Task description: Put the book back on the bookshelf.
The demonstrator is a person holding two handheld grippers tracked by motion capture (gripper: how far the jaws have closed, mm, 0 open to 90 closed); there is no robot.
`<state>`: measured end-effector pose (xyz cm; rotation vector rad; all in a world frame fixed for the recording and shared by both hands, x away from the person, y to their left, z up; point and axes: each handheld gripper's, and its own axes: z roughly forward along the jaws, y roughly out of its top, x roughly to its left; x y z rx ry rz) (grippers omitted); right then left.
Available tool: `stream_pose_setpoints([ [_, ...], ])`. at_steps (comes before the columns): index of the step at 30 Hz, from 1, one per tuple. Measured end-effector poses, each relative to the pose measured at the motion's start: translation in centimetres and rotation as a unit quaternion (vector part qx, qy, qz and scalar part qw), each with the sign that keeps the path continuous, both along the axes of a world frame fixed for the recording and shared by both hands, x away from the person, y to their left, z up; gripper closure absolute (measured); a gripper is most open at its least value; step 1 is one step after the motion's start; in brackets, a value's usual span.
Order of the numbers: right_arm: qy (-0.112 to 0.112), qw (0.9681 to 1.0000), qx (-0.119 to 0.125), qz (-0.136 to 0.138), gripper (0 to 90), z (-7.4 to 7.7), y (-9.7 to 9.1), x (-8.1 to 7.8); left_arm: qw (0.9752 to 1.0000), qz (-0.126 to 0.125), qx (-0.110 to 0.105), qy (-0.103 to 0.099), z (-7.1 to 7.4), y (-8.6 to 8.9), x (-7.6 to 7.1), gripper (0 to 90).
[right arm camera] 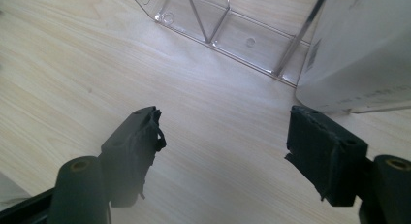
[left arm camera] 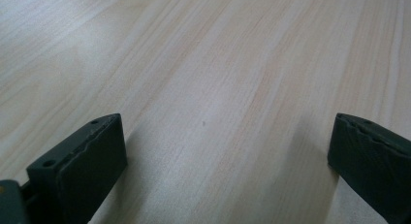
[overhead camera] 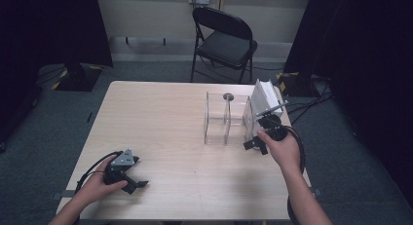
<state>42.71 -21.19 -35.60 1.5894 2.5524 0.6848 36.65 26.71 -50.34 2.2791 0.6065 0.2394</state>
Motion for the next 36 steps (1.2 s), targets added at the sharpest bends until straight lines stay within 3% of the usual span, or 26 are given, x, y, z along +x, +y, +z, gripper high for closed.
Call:
stream_pose_setpoints([
  [3, -0.004, 0.9999, -0.012, 0.007, 25.3, -0.1, 0.6, -0.1, 1.0000, 0.000, 0.000, 0.000, 0.0, 0.0, 0.0, 0.0],
  [7, -0.001, 0.9998, -0.010, 0.017, 25.3, -0.4, 1.1, -0.1, 1.0000, 0.000, 0.000, 0.000, 0.0, 0.0, 0.0, 0.0],
  [19, -0.016, 0.9989, 0.009, 0.044, 25.0, -1.4, 2.6, -0.4, 1.0000, 0.000, 0.000, 0.000, 0.0, 0.0, 0.0, 0.0],
  [36, -0.023, 0.9977, 0.028, 0.057, 24.4, -2.5, 4.4, -0.7, 1.0000, 0.000, 0.000, 0.000, 0.0, 0.0, 0.0, 0.0],
])
